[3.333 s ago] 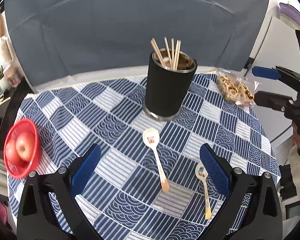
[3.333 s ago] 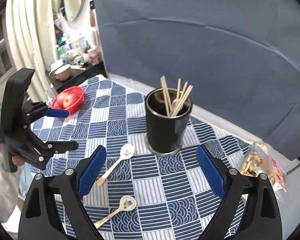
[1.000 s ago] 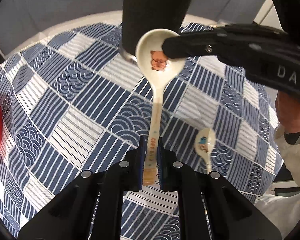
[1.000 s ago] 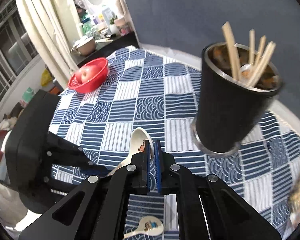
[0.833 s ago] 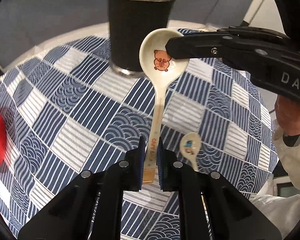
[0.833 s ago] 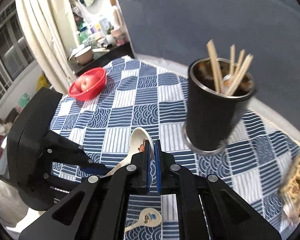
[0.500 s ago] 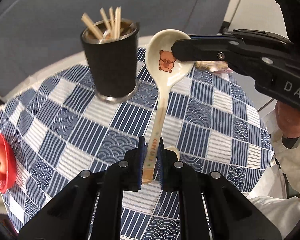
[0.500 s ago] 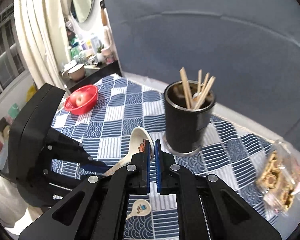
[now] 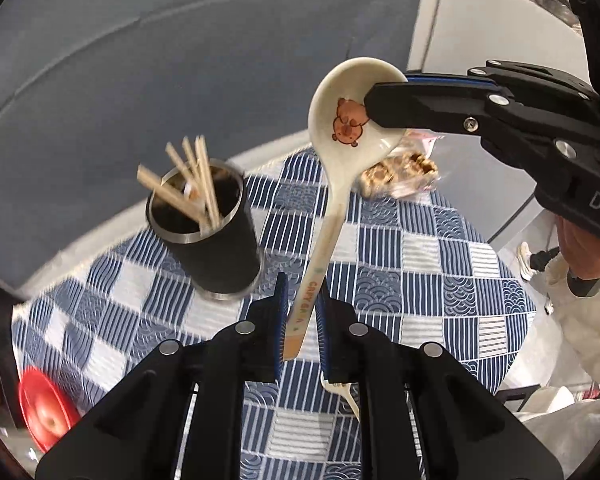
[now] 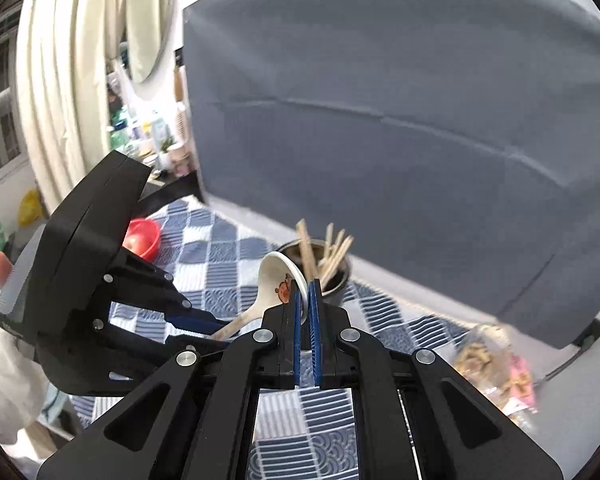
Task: Organize utensils
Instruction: 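Lift the left tool's spoon toward the black cup while the right tool carries its own, then lower the left tool's spoon into the black cup and open while the right tool does likewise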
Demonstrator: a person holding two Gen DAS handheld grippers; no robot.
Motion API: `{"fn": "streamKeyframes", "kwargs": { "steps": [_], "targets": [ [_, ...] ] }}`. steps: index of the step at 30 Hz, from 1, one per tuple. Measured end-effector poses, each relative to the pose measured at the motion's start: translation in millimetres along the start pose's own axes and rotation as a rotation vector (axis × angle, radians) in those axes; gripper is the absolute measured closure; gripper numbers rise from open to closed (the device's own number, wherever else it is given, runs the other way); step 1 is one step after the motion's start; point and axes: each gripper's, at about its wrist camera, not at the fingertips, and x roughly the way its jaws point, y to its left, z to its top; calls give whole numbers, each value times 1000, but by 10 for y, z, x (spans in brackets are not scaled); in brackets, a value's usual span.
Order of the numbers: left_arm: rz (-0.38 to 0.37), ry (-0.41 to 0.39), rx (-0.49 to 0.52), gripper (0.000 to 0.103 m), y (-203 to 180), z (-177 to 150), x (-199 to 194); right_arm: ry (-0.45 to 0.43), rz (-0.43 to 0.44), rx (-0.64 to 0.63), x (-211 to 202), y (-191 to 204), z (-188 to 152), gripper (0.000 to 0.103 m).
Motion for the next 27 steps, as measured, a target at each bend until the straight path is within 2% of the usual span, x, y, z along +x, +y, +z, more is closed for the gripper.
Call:
{"fn": "streamKeyframes", "kwargs": {
  "steps": [11, 17, 24, 25, 26, 27],
  "targets": [
    [-93, -20, 149, 89, 377, 552, 120, 1, -185, 43, 177, -72, 442, 99],
    [-131, -28, 181, 89, 590, 653, 290, 45, -278, 26, 438, -20, 584, 99],
    [-171, -49, 191, 87, 769, 641, 543, 91, -316, 49, 745, 0, 580, 97],
    [-176, -55, 174, 78, 812, 628, 558, 101, -308, 56, 789, 7, 567, 94],
    [-188, -59, 155, 61, 851, 612, 566, 113, -307, 64, 842, 16, 542, 89],
    [-188, -79, 138, 51, 895, 576, 545, 116, -321, 68, 872, 27, 520, 69]
  ]
}}
